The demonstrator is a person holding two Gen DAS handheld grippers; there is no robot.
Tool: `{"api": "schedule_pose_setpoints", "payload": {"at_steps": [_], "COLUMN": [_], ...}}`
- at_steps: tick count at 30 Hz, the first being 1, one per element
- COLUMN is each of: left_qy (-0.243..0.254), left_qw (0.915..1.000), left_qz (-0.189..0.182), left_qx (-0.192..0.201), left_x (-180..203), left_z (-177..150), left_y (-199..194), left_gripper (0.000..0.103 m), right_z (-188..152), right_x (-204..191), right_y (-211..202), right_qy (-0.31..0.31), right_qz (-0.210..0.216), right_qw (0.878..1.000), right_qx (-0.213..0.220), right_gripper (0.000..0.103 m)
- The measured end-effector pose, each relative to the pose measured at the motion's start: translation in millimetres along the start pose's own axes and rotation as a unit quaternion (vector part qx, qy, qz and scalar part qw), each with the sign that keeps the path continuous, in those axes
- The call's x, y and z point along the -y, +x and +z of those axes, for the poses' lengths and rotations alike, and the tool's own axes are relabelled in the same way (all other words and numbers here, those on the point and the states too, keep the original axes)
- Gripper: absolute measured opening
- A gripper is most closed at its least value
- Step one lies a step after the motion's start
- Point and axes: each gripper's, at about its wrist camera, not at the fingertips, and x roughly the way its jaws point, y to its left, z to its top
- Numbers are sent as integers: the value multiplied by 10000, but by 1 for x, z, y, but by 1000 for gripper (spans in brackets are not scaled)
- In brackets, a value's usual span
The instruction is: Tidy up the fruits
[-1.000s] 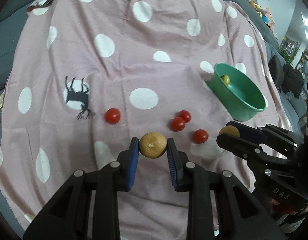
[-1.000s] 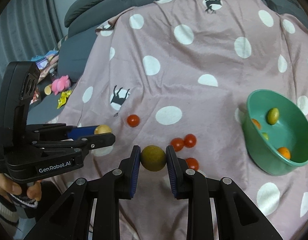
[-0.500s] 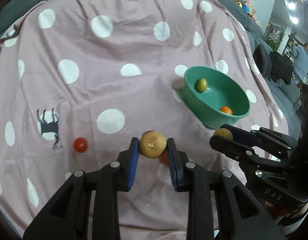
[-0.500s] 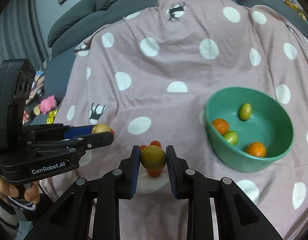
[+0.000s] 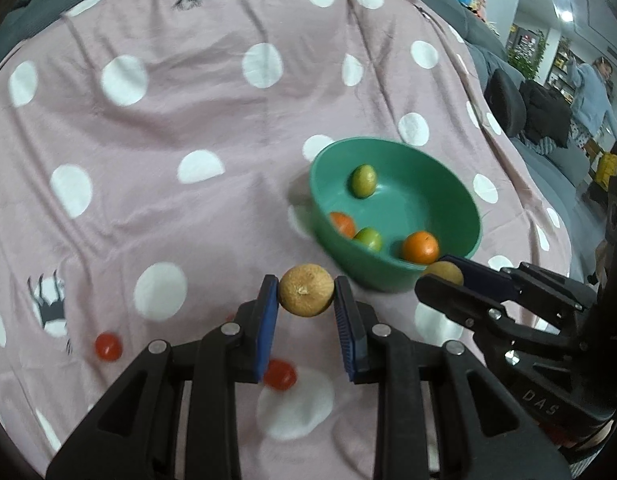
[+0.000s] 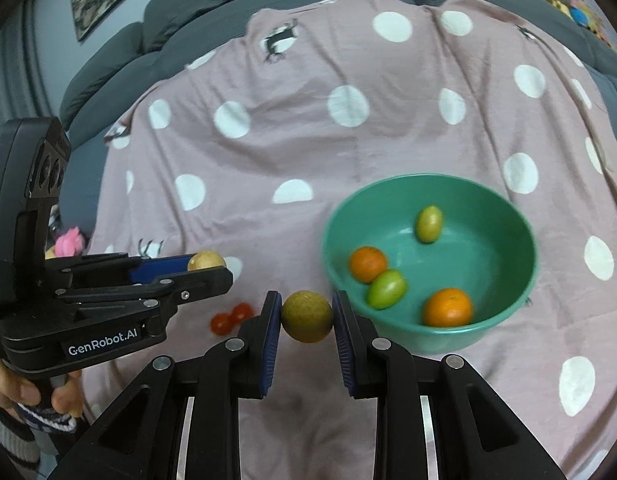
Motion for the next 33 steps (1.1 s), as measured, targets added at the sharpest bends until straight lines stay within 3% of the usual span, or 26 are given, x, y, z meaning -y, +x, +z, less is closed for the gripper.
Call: {"api": "schedule_pose_setpoints", "payload": {"at_steps": [9, 19, 24, 33], "left_qy": [155, 179, 343, 559], "left_qw": [9996, 9984, 9971, 9961], "left_qz": [-188, -289, -171, 44], "left_qx": [-104, -448, -651, -680], "left_x": [21, 30, 35, 40], "left_z": [29, 56, 55, 54], "left_y": [38, 86, 102, 104], "left_gripper": [28, 28, 28, 28], "right_z": [15, 30, 28, 24], "right_x": [32, 64, 75, 80], "right_y": [8, 36, 48, 58], "right_qy": [146, 222, 268, 308], "right_qz": [-357, -700, -803, -948], "right_qw": [9992, 9972, 9956, 9926], "right_qx": [79, -166, -394, -688], "right_gripper": [28, 28, 28, 28]}}
